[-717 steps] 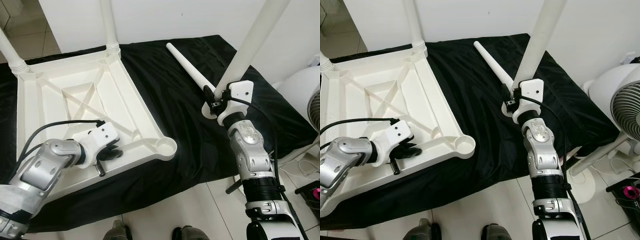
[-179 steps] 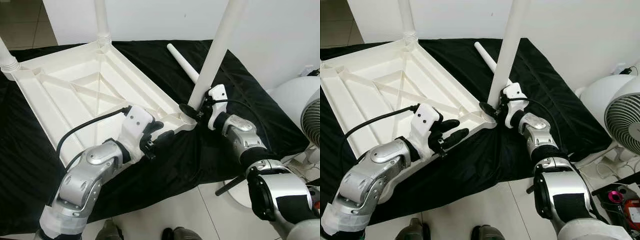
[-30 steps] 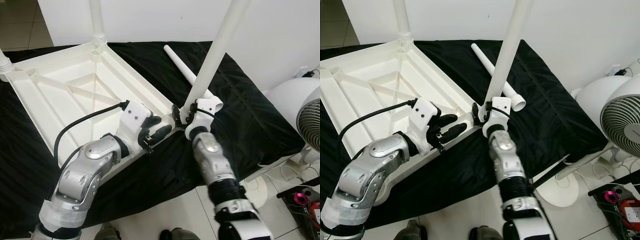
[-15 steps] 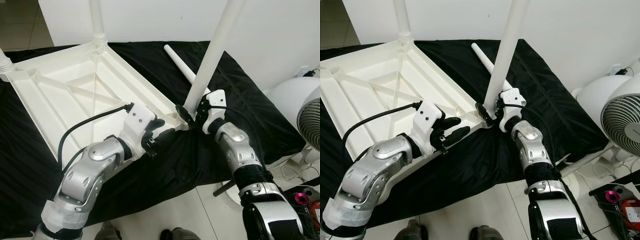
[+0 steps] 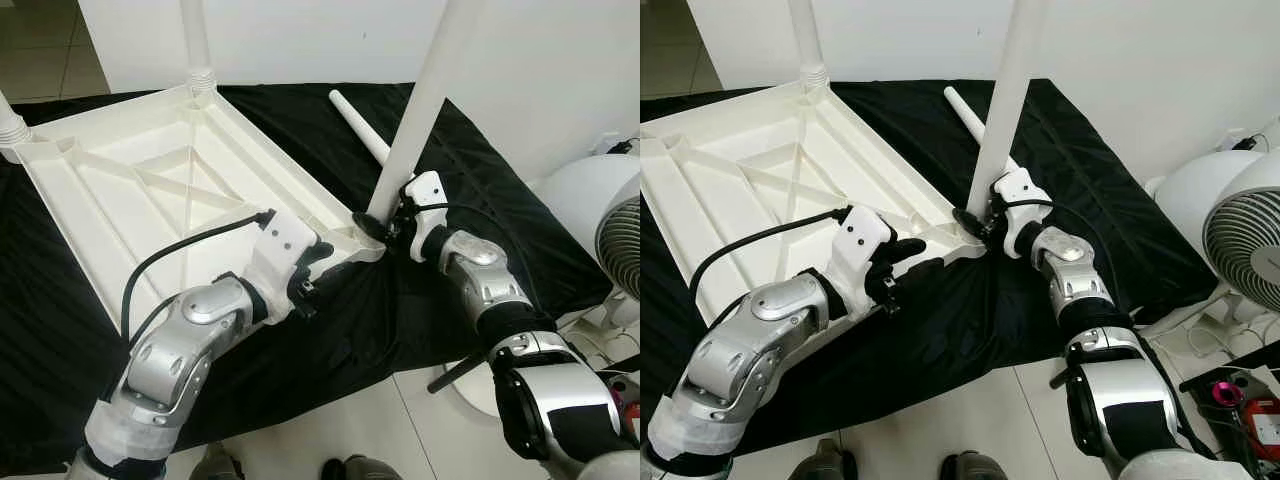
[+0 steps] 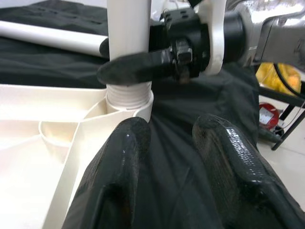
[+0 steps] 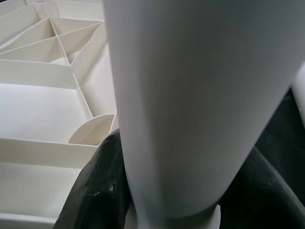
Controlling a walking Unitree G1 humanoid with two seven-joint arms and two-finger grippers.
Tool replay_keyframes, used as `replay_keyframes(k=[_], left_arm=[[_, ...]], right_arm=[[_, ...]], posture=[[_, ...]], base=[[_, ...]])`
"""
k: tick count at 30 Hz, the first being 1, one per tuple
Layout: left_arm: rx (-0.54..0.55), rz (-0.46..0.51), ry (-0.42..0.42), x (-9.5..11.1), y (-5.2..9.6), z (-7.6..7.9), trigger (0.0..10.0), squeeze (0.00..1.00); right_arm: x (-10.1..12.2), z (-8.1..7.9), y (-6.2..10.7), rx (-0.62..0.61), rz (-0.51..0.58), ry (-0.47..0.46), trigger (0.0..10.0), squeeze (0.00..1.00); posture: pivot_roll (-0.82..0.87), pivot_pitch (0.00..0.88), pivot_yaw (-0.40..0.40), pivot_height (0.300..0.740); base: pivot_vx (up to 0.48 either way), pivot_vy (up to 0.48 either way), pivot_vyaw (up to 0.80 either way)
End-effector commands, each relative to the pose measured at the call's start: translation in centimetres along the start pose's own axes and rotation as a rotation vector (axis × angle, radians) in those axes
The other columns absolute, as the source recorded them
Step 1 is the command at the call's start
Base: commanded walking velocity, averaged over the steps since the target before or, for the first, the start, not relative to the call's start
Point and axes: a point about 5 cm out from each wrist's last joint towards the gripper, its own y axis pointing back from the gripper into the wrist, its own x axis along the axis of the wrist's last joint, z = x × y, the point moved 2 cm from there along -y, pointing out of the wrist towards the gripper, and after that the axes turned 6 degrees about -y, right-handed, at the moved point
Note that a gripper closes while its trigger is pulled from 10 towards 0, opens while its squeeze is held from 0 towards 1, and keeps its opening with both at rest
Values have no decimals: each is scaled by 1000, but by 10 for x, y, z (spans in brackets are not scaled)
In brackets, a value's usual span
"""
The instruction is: Building children table
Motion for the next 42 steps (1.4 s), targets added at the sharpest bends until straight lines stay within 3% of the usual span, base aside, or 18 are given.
replay_keyframes(k=[1,5,6,8,9,23,25,28,34,38,42], left_arm=[[1,-33,-10,-10,-3,4,10000,0],[40,-53,-12,-16,-8,3,10000,0],[61,-58,-6,-18,-9,1,10000,0],[74,-62,-2,-19,-10,0,10000,0],[88,-67,0,-20,-10,-2,10000,0],[141,-50,-9,-18,-10,-7,10000,0],[144,-49,-11,-18,-8,-7,10000,0],[146,-50,-13,-19,-8,-7,10000,0],[163,-55,-17,-20,-4,-11,10000,0],[148,-51,-19,-19,-5,-9,10000,0],[140,-50,-27,-18,-6,-9,10000,0]], right_arm=[[-17,0,6,17,-77,-9,0,0],[-24,2,10,3,-82,-52,0,0],[-27,3,11,-11,-82,-70,3529,0],[-28,3,11,-19,-83,-80,3529,0],[-29,4,11,-35,-75,-97,10000,0],[-40,-2,-2,-334,-48,-185,10000,0],[-43,-4,-4,-469,-39,-228,10000,0],[-44,-6,-5,-516,-35,-238,10000,0],[-38,-25,-12,-717,7,-276,10000,0],[-32,-35,-18,-700,40,-314,10000,0],[-29,-33,-16,-693,48,-286,10000,0]], posture=[[-13,58,-54,740],[-17,60,-50,740],[-18,61,-50,740],[-18,61,-50,740],[-18,61,-49,740],[0,60,-70,740],[16,57,-82,740],[17,57,-85,740],[26,56,-86,740],[25,52,-78,740],[26,50,-79,740]], base=[[0,0,0],[0,0,0],[0,0,0],[0,0,0],[0,0,0],[0,0,0],[0,0,0],[0,0,0],[0,0,0],[0,0,0],[0,0,0]])
